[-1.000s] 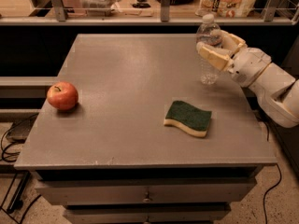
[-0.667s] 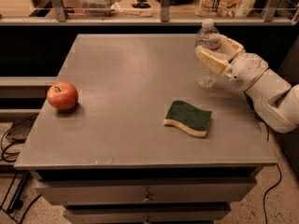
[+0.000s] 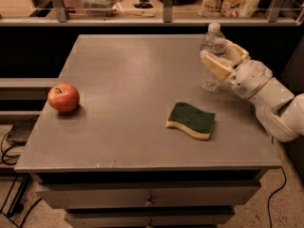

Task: Place water bottle upright

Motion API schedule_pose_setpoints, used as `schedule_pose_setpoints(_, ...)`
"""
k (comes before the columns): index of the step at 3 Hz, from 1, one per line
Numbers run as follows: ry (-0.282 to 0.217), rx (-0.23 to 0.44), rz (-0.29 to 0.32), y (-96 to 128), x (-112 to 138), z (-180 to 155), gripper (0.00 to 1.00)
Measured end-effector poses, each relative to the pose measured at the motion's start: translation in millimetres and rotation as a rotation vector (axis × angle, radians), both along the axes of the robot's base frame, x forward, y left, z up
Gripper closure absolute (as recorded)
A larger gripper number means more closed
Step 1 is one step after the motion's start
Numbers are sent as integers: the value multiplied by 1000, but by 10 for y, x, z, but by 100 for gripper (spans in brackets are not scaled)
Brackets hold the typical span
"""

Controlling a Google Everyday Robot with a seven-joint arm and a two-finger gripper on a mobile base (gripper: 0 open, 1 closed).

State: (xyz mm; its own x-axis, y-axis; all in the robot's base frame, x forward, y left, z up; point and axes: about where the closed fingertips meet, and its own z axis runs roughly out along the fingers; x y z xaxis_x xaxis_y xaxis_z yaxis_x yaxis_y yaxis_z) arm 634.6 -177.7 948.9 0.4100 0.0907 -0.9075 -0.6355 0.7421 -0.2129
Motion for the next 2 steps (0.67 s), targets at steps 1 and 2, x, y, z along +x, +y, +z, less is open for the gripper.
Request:
schedule_pose_setpoints(1,4,-3,-9,-25,-18,-38,68)
schedule_pose_setpoints(2,11,-9,-14,-44,-26,-55,37)
